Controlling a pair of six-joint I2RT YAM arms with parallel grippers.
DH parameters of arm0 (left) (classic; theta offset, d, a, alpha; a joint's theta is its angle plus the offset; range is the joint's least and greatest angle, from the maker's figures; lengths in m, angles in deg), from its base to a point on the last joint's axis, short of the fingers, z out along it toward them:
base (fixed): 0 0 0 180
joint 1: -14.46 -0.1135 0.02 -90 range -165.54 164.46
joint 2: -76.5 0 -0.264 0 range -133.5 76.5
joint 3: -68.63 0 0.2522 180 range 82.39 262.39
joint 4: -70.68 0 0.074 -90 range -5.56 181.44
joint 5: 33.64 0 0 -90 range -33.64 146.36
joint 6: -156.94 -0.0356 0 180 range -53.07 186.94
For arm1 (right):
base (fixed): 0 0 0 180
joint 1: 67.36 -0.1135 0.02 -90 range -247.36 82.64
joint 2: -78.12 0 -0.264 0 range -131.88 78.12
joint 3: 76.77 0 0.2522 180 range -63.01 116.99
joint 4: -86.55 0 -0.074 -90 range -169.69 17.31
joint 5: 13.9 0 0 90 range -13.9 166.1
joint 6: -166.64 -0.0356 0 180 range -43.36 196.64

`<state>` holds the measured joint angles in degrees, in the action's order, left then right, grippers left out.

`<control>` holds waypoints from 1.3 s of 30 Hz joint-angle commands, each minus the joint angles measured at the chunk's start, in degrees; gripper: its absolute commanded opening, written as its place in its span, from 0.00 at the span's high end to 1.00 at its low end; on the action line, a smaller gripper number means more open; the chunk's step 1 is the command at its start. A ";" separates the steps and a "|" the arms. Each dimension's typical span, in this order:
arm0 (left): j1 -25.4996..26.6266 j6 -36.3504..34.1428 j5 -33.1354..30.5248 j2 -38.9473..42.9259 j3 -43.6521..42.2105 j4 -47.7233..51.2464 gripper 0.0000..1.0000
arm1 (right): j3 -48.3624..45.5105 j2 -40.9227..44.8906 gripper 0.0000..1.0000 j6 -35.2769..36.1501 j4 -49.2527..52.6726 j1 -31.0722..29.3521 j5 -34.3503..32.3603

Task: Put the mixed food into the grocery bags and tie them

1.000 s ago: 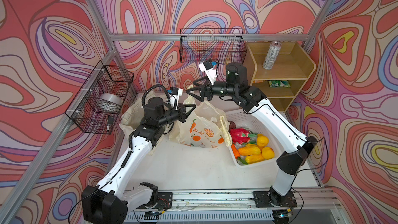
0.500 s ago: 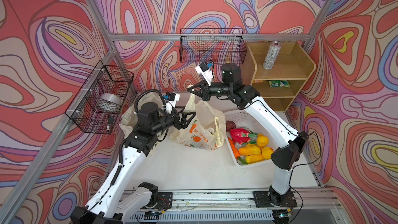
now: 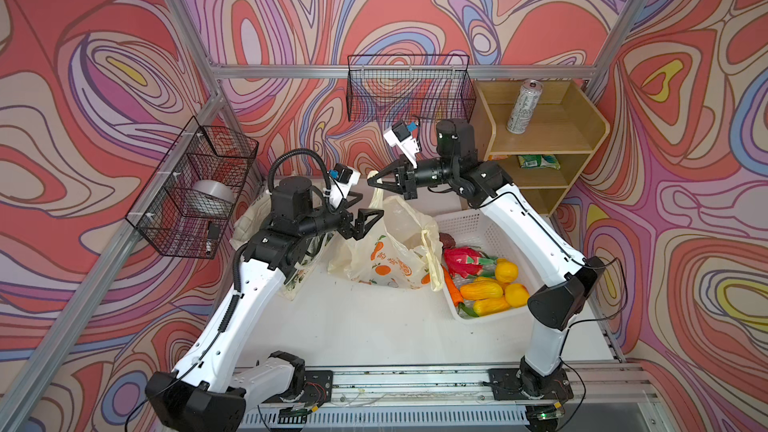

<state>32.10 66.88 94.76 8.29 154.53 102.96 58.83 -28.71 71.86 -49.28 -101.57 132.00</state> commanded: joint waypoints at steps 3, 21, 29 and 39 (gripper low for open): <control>0.10 0.89 6.77 -3.78 1.01 -6.82 0.21 | -0.70 1.53 1.00 -1.95 -2.68 -0.13 2.13; 0.10 19.14 6.96 -4.28 -19.09 -33.76 0.72 | -3.89 2.91 1.00 -4.18 -6.93 -0.10 -0.48; 0.06 25.21 2.74 -4.09 -19.81 -35.29 1.00 | -6.22 7.23 0.32 -4.12 -2.02 0.95 -13.80; 0.10 24.83 -2.39 -2.37 -20.63 -31.63 1.00 | -36.45 28.18 0.22 -12.03 9.43 3.28 -42.39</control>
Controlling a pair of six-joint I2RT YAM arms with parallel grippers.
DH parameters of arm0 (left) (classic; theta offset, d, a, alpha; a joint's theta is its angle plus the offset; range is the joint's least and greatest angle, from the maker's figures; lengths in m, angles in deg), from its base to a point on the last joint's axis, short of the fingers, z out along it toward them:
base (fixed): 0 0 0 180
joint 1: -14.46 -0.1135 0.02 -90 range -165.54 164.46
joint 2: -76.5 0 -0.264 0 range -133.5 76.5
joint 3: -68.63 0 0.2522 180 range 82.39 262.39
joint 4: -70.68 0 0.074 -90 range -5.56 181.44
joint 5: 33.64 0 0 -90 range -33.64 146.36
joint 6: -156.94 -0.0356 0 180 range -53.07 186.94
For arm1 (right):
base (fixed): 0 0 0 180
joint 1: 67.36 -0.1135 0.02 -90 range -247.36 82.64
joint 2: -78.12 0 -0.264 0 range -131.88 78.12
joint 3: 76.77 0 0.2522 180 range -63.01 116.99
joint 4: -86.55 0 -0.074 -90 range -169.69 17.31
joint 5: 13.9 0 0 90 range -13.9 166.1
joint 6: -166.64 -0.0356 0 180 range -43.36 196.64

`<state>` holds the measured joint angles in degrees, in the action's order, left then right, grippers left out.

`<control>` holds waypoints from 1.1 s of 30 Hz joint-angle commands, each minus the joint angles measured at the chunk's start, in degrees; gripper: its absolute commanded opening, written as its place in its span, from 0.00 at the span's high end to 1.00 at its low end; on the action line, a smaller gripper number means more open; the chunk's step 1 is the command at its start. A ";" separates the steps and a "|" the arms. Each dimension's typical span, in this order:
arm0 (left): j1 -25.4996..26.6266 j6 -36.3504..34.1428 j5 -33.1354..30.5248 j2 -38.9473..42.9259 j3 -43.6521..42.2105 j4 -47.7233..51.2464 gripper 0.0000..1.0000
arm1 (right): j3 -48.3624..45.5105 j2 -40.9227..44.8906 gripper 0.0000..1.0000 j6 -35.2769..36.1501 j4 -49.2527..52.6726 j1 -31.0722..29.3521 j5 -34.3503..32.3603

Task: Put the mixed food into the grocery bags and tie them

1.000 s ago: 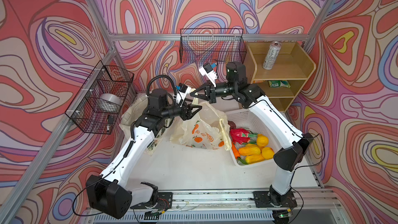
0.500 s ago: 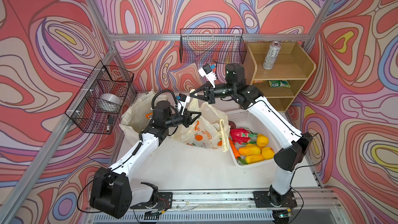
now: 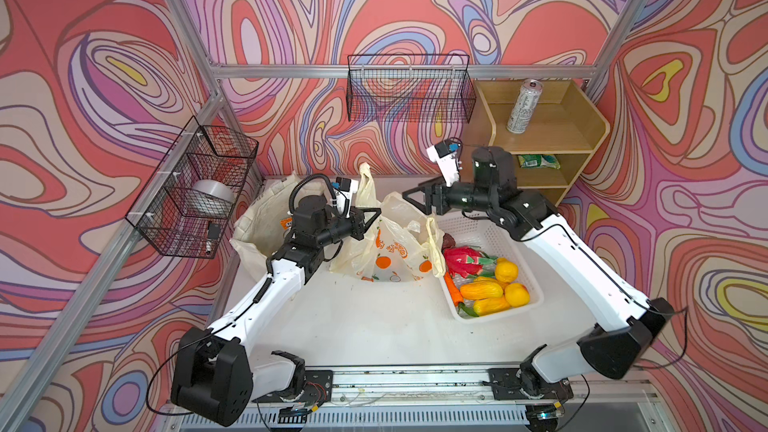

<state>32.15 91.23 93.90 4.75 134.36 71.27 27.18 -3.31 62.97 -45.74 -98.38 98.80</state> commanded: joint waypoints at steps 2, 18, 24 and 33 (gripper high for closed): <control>0.06 0.53 -1.37 0.92 -0.35 -0.01 1.00 | -8.69 5.24 0.21 -4.25 8.74 0.08 -10.30; 0.05 0.58 -1.52 0.20 0.76 1.18 1.00 | -21.27 7.17 0.66 -10.24 11.75 -1.32 -4.95; 0.06 -1.15 -1.28 -0.49 2.38 4.64 1.00 | -6.37 4.80 1.00 -7.40 15.06 -1.24 -1.46; 0.13 -1.71 0.31 -1.58 3.14 6.74 1.00 | 11.42 -5.28 1.00 -16.96 4.49 -1.23 12.12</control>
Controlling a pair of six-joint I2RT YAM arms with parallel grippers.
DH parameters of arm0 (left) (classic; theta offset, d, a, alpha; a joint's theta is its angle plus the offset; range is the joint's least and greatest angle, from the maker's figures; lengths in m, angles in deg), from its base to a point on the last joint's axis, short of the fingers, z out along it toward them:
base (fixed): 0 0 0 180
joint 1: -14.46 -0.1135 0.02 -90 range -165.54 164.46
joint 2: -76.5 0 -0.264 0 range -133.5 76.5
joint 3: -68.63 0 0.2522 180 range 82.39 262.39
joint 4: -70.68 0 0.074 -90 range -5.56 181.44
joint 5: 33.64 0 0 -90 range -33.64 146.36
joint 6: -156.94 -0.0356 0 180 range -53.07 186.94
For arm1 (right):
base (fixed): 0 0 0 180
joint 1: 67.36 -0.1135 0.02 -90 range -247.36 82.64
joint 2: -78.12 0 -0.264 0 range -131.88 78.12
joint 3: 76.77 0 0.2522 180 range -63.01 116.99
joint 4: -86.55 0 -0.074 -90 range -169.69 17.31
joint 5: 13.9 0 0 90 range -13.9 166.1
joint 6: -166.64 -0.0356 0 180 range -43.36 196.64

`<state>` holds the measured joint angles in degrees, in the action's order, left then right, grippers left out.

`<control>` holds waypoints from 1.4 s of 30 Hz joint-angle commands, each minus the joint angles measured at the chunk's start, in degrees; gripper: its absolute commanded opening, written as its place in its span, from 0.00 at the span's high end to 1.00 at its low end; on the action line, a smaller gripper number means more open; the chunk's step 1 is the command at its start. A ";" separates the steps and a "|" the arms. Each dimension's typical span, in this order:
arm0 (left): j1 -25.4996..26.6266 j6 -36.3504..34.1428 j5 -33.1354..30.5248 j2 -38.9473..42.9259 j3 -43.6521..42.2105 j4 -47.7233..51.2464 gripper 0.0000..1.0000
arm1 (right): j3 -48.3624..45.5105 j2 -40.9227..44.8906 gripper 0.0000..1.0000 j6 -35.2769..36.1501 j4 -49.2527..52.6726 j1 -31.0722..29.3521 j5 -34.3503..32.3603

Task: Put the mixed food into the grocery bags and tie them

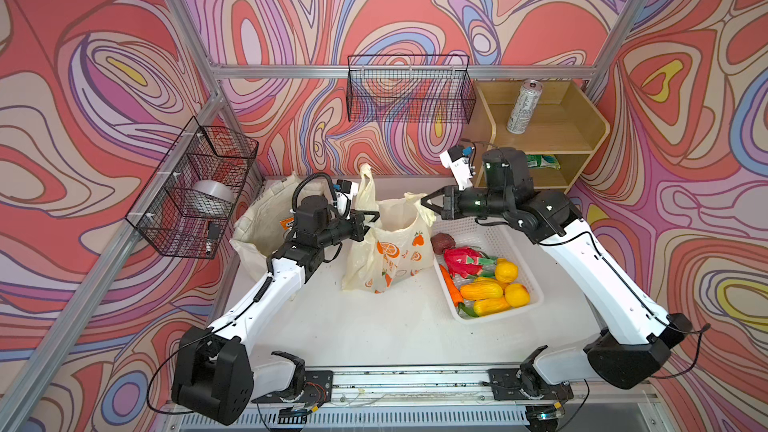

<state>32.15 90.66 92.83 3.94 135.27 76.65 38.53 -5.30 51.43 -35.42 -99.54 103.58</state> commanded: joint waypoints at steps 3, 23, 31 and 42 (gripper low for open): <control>0.15 -1.52 2.60 -2.11 3.07 1.73 1.00 | -2.28 -5.48 1.00 -11.07 -12.90 -0.12 11.99; 0.07 -1.83 2.86 -4.48 4.24 0.44 1.00 | -9.61 9.14 0.24 13.04 -7.20 3.44 -10.37; 0.06 -2.19 3.48 -4.46 4.42 0.56 1.00 | -36.90 18.03 0.07 22.70 -26.00 4.05 -12.74; 0.09 -3.25 6.87 -4.50 5.56 2.41 1.00 | -40.78 6.16 0.07 20.26 -46.75 11.71 3.61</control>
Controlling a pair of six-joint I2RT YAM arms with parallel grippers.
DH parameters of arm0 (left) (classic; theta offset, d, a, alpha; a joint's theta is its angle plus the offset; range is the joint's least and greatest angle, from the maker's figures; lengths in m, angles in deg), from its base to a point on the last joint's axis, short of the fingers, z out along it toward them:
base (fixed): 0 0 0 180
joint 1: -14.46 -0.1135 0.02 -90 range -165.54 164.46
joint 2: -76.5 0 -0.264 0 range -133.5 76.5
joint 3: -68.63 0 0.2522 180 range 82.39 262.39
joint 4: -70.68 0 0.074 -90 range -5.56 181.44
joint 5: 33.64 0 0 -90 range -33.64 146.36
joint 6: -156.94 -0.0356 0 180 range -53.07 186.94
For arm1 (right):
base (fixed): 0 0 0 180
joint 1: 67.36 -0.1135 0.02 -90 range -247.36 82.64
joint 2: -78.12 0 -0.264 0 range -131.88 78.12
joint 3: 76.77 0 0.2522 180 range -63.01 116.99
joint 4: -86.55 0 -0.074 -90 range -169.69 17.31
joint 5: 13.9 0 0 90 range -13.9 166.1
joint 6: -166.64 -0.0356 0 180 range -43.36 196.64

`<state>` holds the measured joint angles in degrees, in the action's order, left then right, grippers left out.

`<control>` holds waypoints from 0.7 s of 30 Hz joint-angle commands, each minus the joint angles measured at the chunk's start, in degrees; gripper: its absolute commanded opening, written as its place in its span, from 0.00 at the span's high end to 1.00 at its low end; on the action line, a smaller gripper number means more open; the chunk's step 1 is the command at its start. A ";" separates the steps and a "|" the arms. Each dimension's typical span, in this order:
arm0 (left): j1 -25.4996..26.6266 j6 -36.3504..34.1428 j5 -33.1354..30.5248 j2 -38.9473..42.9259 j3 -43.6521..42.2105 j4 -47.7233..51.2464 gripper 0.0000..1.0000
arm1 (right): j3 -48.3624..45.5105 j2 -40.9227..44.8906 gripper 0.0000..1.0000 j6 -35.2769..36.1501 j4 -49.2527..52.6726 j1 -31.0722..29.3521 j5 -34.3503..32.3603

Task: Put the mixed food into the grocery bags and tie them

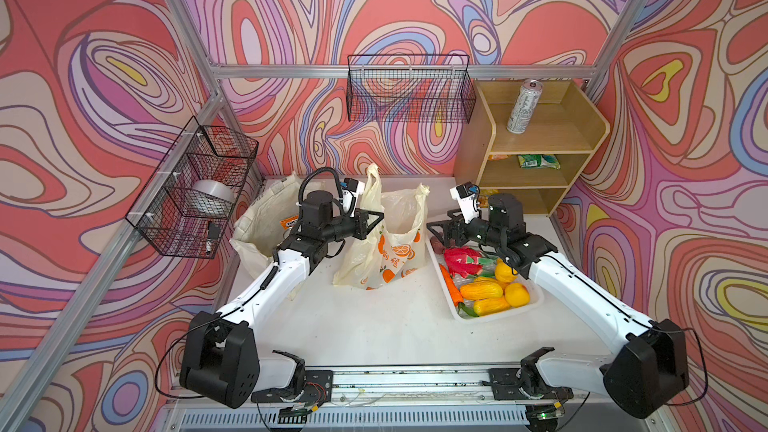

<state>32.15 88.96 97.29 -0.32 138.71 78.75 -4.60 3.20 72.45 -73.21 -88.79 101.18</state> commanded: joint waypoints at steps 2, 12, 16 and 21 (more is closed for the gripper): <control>0.02 -1.73 3.22 -0.68 2.55 0.78 1.00 | 4.11 -5.57 0.07 -1.41 -11.36 1.38 8.25; 0.05 -2.15 5.37 -1.85 3.28 2.48 1.00 | 11.55 -16.56 0.07 -2.28 -14.82 1.74 15.99; 0.01 -2.15 5.47 -2.19 3.58 2.66 1.00 | 13.94 -18.43 0.08 -2.58 -14.48 1.74 18.68; 0.02 -2.16 6.09 -2.92 4.48 3.04 1.00 | 15.93 -20.32 0.08 -2.98 -14.49 1.74 20.88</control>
<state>32.15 87.93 101.86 -2.37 141.26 80.98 9.41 -15.73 69.89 -86.83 -87.26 119.08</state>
